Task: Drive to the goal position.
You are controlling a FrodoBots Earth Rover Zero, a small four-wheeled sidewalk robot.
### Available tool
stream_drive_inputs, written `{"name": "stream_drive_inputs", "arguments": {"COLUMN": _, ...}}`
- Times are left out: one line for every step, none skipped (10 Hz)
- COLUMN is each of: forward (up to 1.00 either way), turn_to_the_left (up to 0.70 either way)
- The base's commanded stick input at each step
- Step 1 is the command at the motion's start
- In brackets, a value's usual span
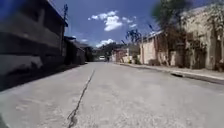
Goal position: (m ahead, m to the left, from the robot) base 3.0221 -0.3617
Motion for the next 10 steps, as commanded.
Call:
{"name": "stream_drive_inputs", "arguments": {"forward": 1.0, "turn_to_the_left": 0.0}}
{"name": "stream_drive_inputs", "arguments": {"forward": 1.0, "turn_to_the_left": 0.0}}
{"name": "stream_drive_inputs", "arguments": {"forward": 1.0, "turn_to_the_left": 0.0}}
{"name": "stream_drive_inputs", "arguments": {"forward": 1.0, "turn_to_the_left": 0.0}}
{"name": "stream_drive_inputs", "arguments": {"forward": 1.0, "turn_to_the_left": 0.0}}
{"name": "stream_drive_inputs", "arguments": {"forward": 1.0, "turn_to_the_left": 0.0}}
{"name": "stream_drive_inputs", "arguments": {"forward": 1.0, "turn_to_the_left": 0.0}}
{"name": "stream_drive_inputs", "arguments": {"forward": 1.0, "turn_to_the_left": 0.0}}
{"name": "stream_drive_inputs", "arguments": {"forward": 1.0, "turn_to_the_left": 0.0}}
{"name": "stream_drive_inputs", "arguments": {"forward": 1.0, "turn_to_the_left": 0.0}}
